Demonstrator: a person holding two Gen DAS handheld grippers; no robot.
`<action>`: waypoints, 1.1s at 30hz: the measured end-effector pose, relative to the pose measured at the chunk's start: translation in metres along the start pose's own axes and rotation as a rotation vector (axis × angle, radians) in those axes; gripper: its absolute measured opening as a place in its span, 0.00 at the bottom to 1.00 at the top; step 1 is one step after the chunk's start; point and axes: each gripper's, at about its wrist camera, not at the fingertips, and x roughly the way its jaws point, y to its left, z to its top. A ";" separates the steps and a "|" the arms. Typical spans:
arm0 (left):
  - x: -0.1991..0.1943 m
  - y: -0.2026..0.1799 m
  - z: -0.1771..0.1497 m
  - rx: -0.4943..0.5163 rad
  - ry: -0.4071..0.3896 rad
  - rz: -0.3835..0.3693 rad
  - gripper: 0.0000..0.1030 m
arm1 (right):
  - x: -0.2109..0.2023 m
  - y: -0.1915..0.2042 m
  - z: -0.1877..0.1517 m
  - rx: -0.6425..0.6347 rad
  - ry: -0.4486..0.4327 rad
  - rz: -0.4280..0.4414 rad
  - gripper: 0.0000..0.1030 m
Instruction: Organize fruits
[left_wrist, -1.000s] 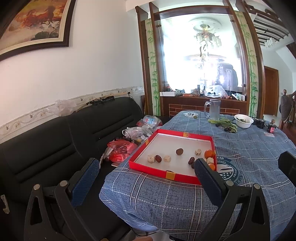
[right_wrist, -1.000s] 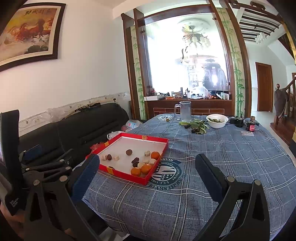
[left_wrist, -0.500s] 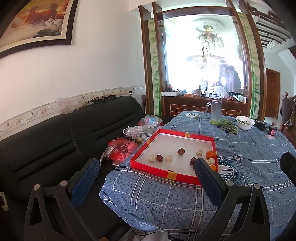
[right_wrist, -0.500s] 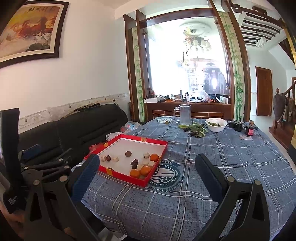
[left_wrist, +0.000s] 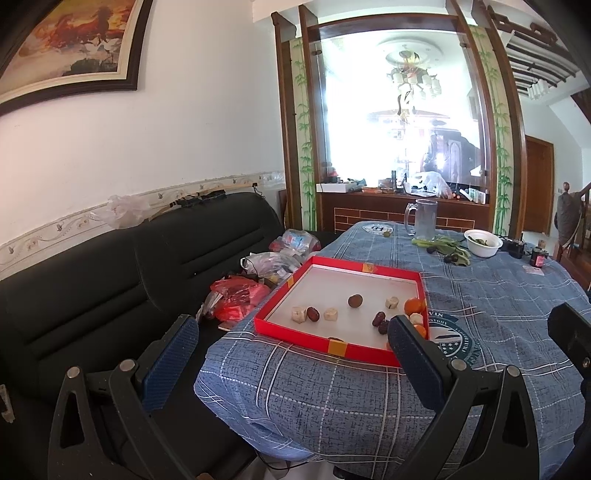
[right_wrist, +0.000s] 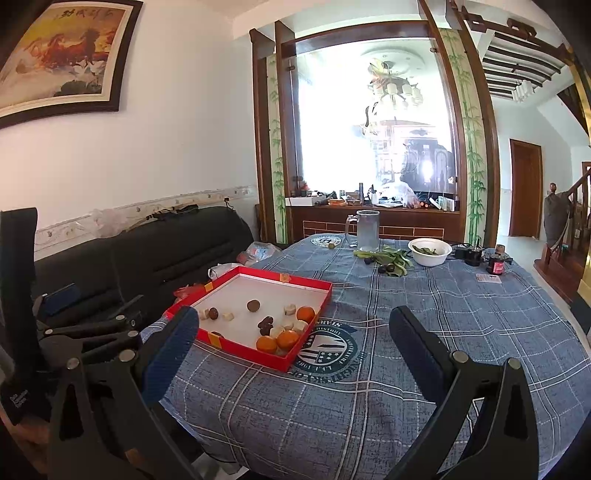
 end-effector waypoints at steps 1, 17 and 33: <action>0.000 0.000 0.000 -0.001 0.000 -0.001 1.00 | 0.000 0.000 0.000 -0.001 -0.002 -0.001 1.00; -0.001 0.000 -0.002 0.003 0.010 -0.017 1.00 | 0.000 0.000 -0.001 -0.003 -0.004 -0.002 1.00; 0.000 -0.003 -0.005 0.006 0.027 -0.023 1.00 | -0.003 -0.003 -0.002 -0.003 -0.021 -0.013 1.00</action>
